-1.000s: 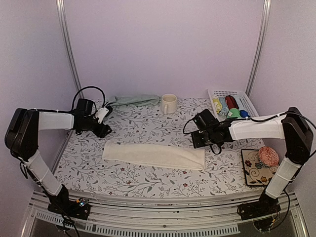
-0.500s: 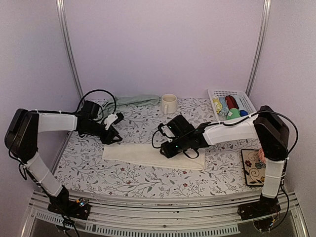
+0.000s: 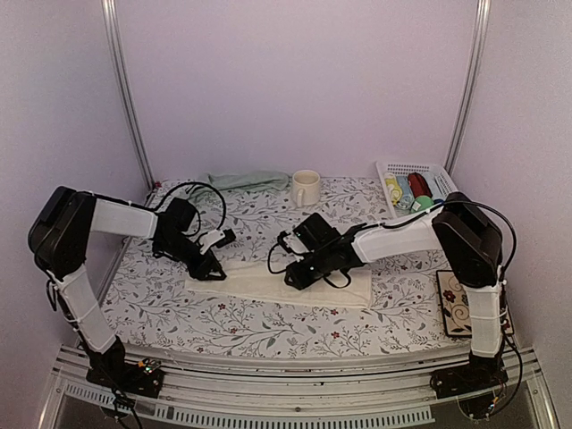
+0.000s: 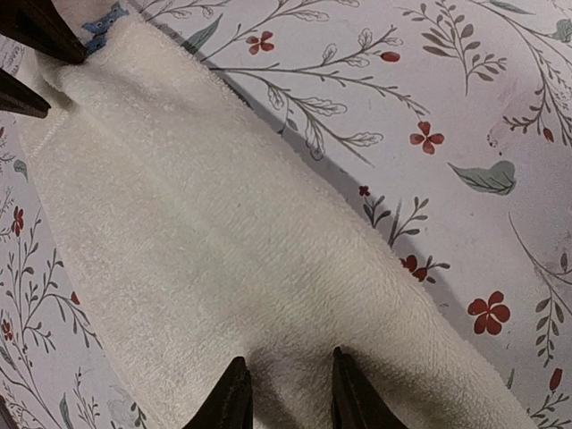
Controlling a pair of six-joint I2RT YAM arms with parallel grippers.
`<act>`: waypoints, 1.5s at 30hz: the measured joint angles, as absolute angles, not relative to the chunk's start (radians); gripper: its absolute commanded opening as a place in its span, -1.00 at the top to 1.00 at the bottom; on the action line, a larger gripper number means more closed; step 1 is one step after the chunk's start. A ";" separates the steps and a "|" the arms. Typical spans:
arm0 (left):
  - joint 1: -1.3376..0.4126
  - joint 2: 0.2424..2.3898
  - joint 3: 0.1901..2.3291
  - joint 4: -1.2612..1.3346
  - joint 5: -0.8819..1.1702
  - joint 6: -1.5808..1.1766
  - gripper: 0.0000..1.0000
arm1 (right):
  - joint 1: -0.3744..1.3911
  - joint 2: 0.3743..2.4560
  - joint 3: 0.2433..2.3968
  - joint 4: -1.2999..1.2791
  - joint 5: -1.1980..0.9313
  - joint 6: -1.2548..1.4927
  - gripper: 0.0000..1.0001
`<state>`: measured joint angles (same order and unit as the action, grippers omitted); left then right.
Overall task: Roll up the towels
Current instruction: Smooth out the towel at the center of the board.
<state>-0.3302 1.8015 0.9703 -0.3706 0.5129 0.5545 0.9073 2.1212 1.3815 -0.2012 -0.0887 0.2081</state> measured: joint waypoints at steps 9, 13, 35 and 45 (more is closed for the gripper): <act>-0.275 1.653 0.976 -0.421 0.531 0.558 -0.47 | 0.943 2.079 1.325 -0.228 -0.075 0.163 0.40; -0.256 1.635 0.978 -0.375 0.459 0.526 -0.39 | 0.970 2.069 1.316 -0.253 -0.044 0.130 0.36; -0.237 1.853 1.038 -0.288 0.170 0.483 -0.16 | 0.920 1.860 1.102 -0.386 0.063 0.173 -0.30; -0.183 1.842 1.090 -0.301 0.249 0.442 -0.22 | 0.781 1.655 0.919 -0.326 0.093 0.338 -0.39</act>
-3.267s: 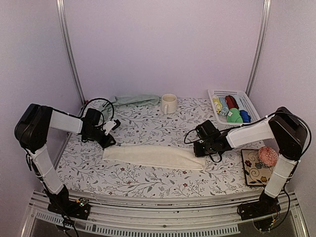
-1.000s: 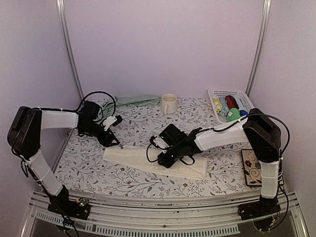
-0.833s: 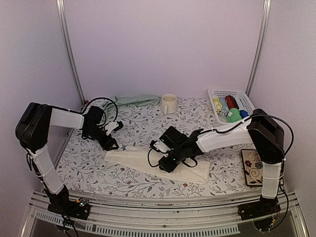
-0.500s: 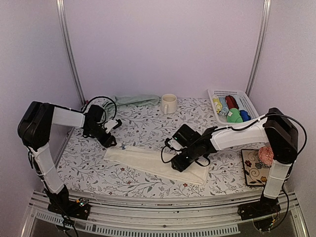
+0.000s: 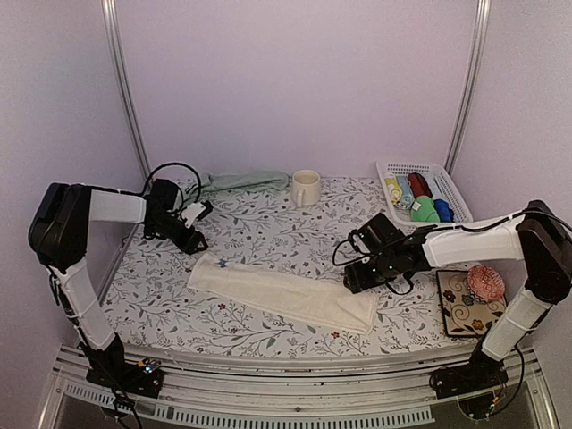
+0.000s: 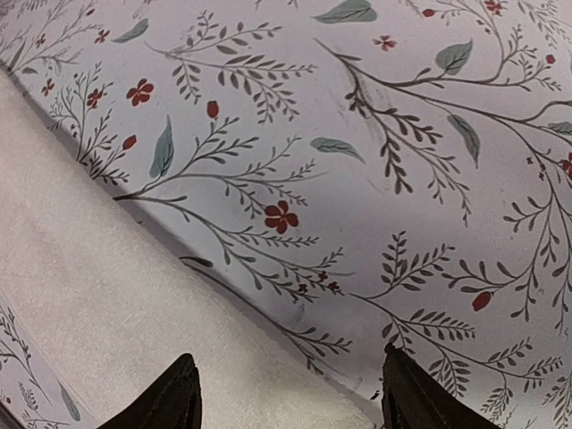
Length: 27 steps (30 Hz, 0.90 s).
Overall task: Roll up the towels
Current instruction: Smooth out the towel at the center of the board.
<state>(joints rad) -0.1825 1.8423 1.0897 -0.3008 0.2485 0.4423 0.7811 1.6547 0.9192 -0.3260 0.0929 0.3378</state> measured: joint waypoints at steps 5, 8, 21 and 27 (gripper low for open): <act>-0.163 1.854 1.153 -0.318 0.313 0.424 -0.21 | 0.747 1.594 0.845 -0.287 0.112 0.426 -0.34; -0.163 1.887 1.176 -0.334 0.352 0.416 -0.21 | 0.738 1.567 0.788 -0.276 0.119 0.478 -0.31; -0.163 1.980 1.208 -0.415 0.425 0.414 -0.04 | 0.718 1.540 0.686 -0.195 0.093 0.612 -0.19; -0.163 1.982 1.209 -0.436 0.454 0.417 0.09 | 0.717 1.544 0.678 -0.160 0.067 0.622 -0.14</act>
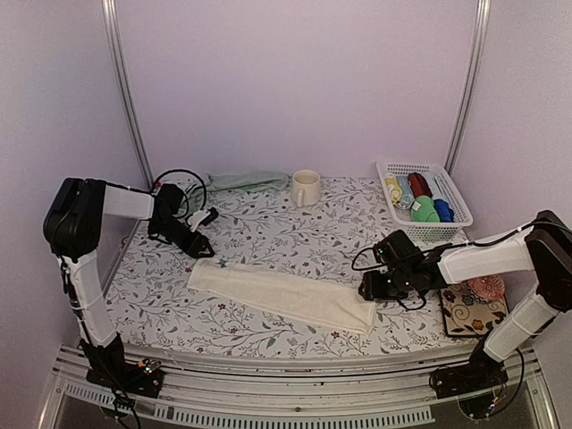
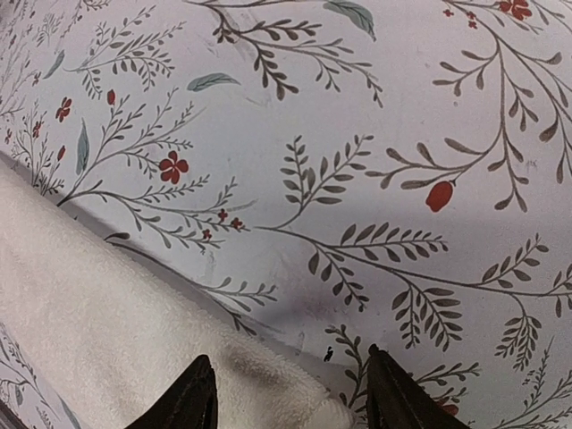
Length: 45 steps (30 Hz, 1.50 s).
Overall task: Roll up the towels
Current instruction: Smooth out the towel at the center of the board, then pick up the towel from the center of the board.
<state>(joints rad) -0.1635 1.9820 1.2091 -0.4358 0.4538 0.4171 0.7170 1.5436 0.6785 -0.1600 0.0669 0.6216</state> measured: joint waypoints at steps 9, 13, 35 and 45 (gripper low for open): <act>-0.162 1.981 1.202 -0.472 0.514 0.429 0.40 | 0.717 1.507 0.634 -0.134 0.036 0.630 -0.03; -0.162 1.981 1.199 -0.495 0.534 0.437 0.61 | 0.717 1.507 0.627 -0.117 0.021 0.636 0.11; -0.156 1.811 1.043 -0.320 0.566 0.376 1.00 | 0.713 1.538 0.691 -0.155 0.134 0.622 0.96; -0.156 1.675 0.909 -0.089 0.506 0.325 1.00 | 0.713 1.537 0.772 -0.130 0.247 0.547 0.96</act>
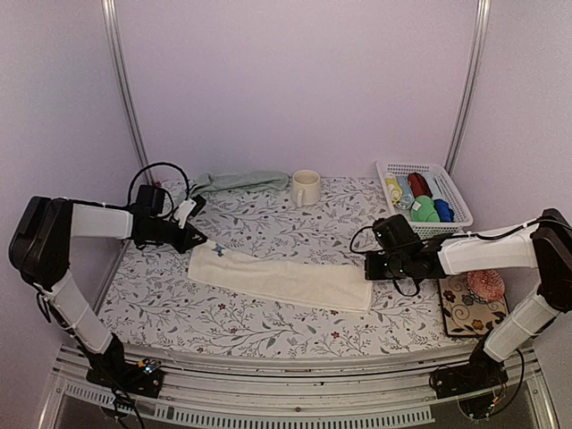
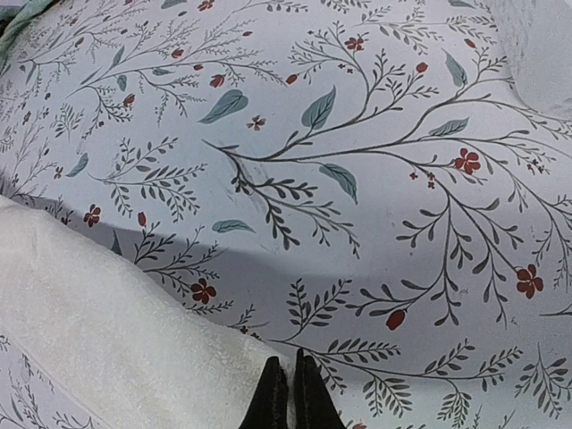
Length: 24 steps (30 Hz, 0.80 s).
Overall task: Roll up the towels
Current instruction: Pick up the towel from the center of the board.
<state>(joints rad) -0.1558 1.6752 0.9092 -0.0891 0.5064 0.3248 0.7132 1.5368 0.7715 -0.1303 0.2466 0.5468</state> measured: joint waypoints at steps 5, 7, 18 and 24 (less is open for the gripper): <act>-0.156 1.652 0.858 -0.011 0.428 0.291 1.00 | 0.713 1.533 0.783 -0.135 0.303 0.533 0.96; -0.156 1.652 0.854 0.015 0.397 0.279 1.00 | 0.713 1.541 0.805 -0.149 0.329 0.534 0.96; -0.157 1.771 0.907 0.065 0.308 0.246 1.00 | 0.713 1.737 0.935 -0.173 0.386 0.525 0.93; -0.160 1.825 0.952 0.067 0.237 0.241 0.06 | 0.713 1.794 1.008 -0.189 0.438 0.509 0.40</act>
